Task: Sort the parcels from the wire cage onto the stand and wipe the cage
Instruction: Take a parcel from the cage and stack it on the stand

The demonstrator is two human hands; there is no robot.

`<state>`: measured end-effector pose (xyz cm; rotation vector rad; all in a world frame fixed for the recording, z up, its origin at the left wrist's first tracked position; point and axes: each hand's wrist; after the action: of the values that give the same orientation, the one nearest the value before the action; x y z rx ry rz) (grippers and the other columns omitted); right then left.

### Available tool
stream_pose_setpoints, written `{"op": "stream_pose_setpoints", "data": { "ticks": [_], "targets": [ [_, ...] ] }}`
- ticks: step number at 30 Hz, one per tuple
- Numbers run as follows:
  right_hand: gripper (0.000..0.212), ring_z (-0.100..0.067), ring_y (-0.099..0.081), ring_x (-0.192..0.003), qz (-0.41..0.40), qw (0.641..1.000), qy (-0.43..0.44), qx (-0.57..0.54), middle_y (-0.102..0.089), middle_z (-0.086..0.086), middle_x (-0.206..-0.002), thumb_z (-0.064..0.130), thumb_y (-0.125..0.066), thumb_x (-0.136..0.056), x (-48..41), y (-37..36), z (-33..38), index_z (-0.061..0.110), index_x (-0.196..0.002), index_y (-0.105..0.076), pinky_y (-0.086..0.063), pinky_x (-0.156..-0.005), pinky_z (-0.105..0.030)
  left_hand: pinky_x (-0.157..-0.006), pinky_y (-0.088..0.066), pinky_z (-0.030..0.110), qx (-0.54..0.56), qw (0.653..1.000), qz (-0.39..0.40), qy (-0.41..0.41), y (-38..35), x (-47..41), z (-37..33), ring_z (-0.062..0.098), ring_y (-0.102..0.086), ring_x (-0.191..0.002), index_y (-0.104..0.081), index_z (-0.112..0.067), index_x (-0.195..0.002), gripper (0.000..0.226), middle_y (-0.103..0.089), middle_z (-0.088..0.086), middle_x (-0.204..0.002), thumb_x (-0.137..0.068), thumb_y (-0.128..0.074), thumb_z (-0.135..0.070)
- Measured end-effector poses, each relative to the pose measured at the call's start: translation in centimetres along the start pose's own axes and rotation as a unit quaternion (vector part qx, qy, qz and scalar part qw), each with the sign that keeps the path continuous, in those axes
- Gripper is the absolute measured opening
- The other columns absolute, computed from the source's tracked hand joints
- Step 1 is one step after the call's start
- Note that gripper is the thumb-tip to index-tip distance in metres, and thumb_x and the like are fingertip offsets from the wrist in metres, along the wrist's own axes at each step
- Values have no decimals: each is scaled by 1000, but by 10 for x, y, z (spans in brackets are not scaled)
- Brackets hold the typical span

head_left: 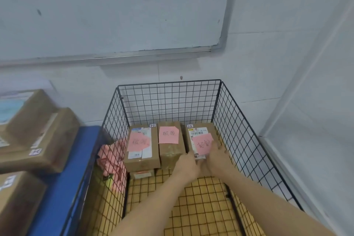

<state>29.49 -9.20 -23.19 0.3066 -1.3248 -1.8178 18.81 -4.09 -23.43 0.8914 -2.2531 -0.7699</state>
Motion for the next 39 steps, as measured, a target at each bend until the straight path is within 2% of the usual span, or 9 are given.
{"op": "stream_pose_setpoints", "data": {
  "ticks": [6,12,17,20,24,28,31,35,39],
  "targets": [
    [53,-32,-43,-123,24,1000,-13,11,-39,-16,-137,23,-51,-96,37,-7,-1,12,-141,-25,-43,-101,-39,-89,-52,32,-34,999,31,-20,1,37,9,24,-58,-113,-34,-18,-143,51,-57,7,-130,-97,-48,-36],
    [65,-19,-55,-101,53,999,-1,12,-44,-11,-135,24,-56,-94,89,-10,-15,16,-147,-18,-50,-73,-22,-89,-52,33,-101,992,59,-39,-4,74,27,23,-56,-115,-24,-23,-148,64,-53,8,-133,-94,-52,-39],
    [40,-18,-58,-111,27,995,89,29,-56,1,-126,23,-50,-96,105,-6,-26,22,-135,-39,-51,-95,-33,-100,-44,39,-66,994,81,-34,-12,79,24,27,-45,-128,1,-31,-152,81,-33,11,-148,-92,-53,-44],
    [32,-11,-61,-96,44,995,83,13,-62,3,-114,23,-51,-96,102,-4,-29,24,-128,-43,-53,-84,-24,-104,-41,41,-25,991,128,-5,-24,76,23,28,-43,-129,25,-38,-145,101,-22,10,-155,-85,-54,-58],
    [49,-13,-62,-94,61,995,79,23,-61,-1,-115,21,-56,-94,88,-5,-35,15,-137,-35,-54,-78,-23,-109,-36,50,56,988,146,0,-38,53,37,31,-41,-133,40,-63,-120,115,-24,12,-155,-67,-63,-65],
    [48,-14,-61,-96,82,994,68,20,-59,-3,-116,21,-59,-92,78,-11,-41,13,-135,-38,-55,-79,-24,-110,-30,57,89,985,151,-11,-34,60,33,35,-31,-138,39,-53,-129,122,-24,0,-153,-69,-67,-60],
    [50,-12,-57,-90,81,992,80,60,-56,-5,-115,26,-59,-93,73,-15,-43,6,-133,-37,-52,-74,-21,-104,-41,51,155,979,129,11,-35,59,31,30,-40,-133,33,-64,-126,126,-30,4,-152,-57,-72,-68],
    [72,-7,-56,-81,66,992,93,52,-55,-8,-120,32,-63,-90,68,-20,-41,-1,-142,-25,-45,-60,-15,-102,-44,34,171,982,73,37,-27,61,31,18,-45,-130,1,-41,-149,115,-37,0,-150,-71,-82,-32],
    [74,-21,-56,-109,29,988,109,108,-51,-13,-128,34,-63,-91,76,-8,-32,0,-144,-24,-52,-84,-25,-101,-44,37,198,973,104,58,-12,72,19,21,-40,-132,6,-45,-148,114,-38,-4,-148,-77,-78,-14]
  ]
}}
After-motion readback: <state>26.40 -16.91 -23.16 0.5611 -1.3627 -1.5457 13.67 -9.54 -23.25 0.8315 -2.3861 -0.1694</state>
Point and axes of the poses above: each hand's wrist, its own x-axis away from the middle knuckle, its own y-axis out of the back of the hand, z = x × y
